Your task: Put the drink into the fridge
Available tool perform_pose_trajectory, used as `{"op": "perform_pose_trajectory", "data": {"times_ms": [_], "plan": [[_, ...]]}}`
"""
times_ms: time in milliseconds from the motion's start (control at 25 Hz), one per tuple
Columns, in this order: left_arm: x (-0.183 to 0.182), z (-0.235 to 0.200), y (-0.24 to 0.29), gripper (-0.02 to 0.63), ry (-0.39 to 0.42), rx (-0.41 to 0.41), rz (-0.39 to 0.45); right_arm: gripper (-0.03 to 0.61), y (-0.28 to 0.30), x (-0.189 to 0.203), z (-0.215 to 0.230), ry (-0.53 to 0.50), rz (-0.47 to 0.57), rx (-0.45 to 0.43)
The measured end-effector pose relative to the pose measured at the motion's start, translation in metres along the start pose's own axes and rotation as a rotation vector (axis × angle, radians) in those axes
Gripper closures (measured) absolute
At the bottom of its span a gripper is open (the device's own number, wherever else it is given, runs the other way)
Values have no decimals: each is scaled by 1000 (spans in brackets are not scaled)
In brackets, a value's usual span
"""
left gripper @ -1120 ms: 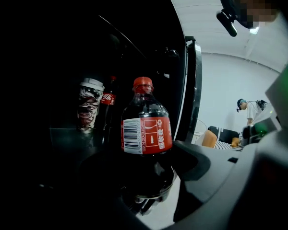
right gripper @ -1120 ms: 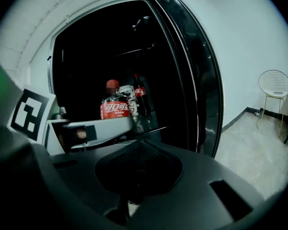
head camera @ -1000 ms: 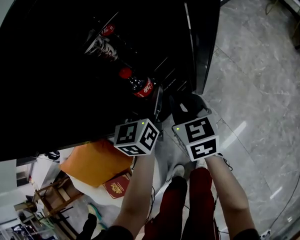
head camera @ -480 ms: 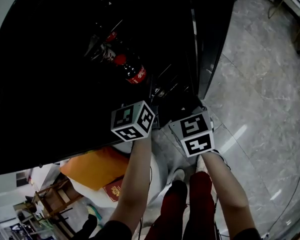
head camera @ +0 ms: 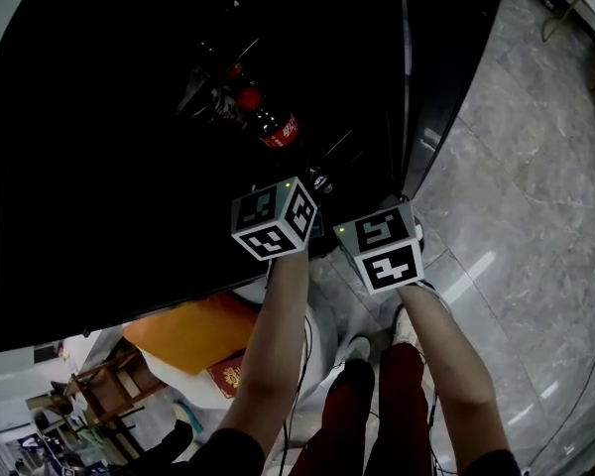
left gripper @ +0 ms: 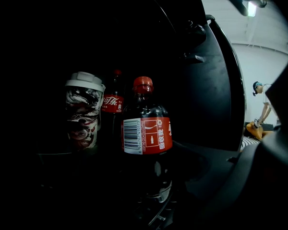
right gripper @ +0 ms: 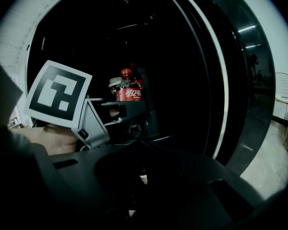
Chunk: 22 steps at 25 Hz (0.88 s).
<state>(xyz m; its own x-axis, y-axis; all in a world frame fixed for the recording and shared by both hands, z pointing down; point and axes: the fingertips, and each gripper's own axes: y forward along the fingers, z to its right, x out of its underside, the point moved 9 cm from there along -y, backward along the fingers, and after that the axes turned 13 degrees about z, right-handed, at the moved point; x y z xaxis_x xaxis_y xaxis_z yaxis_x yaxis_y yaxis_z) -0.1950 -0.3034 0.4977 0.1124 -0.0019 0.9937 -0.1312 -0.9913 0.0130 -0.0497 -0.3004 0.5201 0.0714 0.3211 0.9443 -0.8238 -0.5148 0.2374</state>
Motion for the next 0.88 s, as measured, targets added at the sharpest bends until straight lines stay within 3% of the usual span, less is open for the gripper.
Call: {"op": "perform_pose_trajectory", "data": {"times_ms": [280, 880], "plan": [[10, -12, 14, 299, -9, -25, -35, 561, 7, -2, -5, 9, -2, 2], [11, -12, 29, 299, 51, -63, -61, 561, 4, 12, -1, 22, -41, 17]]}}
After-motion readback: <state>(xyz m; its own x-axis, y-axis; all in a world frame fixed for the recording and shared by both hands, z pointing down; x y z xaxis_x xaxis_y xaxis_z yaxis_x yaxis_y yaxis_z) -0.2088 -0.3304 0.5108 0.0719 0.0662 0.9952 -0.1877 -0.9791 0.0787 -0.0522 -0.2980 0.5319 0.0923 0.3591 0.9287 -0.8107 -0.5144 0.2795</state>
